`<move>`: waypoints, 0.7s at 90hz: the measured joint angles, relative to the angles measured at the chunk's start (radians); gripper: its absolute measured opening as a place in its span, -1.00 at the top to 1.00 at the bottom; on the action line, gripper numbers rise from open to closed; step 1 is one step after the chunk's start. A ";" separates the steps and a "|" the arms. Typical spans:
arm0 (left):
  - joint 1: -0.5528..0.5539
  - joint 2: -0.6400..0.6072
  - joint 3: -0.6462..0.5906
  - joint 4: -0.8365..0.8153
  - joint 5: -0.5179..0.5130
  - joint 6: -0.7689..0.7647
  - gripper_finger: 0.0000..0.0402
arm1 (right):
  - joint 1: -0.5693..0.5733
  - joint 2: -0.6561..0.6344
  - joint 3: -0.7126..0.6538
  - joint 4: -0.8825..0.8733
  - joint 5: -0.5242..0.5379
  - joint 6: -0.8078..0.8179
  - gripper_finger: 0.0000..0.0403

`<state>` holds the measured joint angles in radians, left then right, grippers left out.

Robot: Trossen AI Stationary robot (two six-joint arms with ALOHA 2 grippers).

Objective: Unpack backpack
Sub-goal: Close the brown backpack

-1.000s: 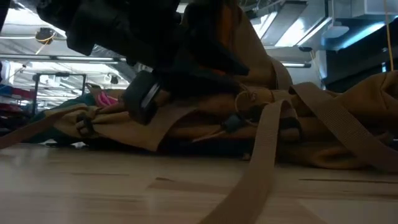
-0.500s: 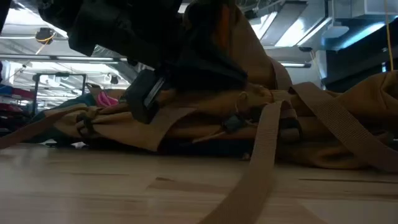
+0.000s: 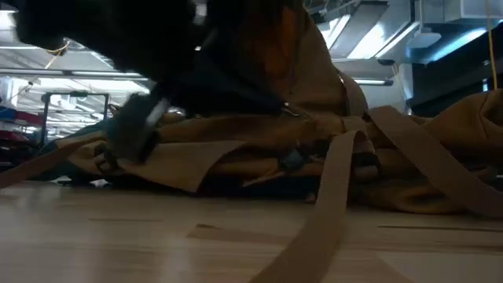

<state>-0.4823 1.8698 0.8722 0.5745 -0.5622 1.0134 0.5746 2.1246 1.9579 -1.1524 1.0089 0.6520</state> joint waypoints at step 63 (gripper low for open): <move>0.056 0.000 0.031 -0.006 0.153 0.044 0.61 | 0.008 0.000 0.000 0.000 0.017 -0.032 0.79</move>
<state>-0.4259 1.8698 0.9028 0.5690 -0.4090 1.0571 0.5831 2.1246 1.9575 -1.1522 1.0260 0.6205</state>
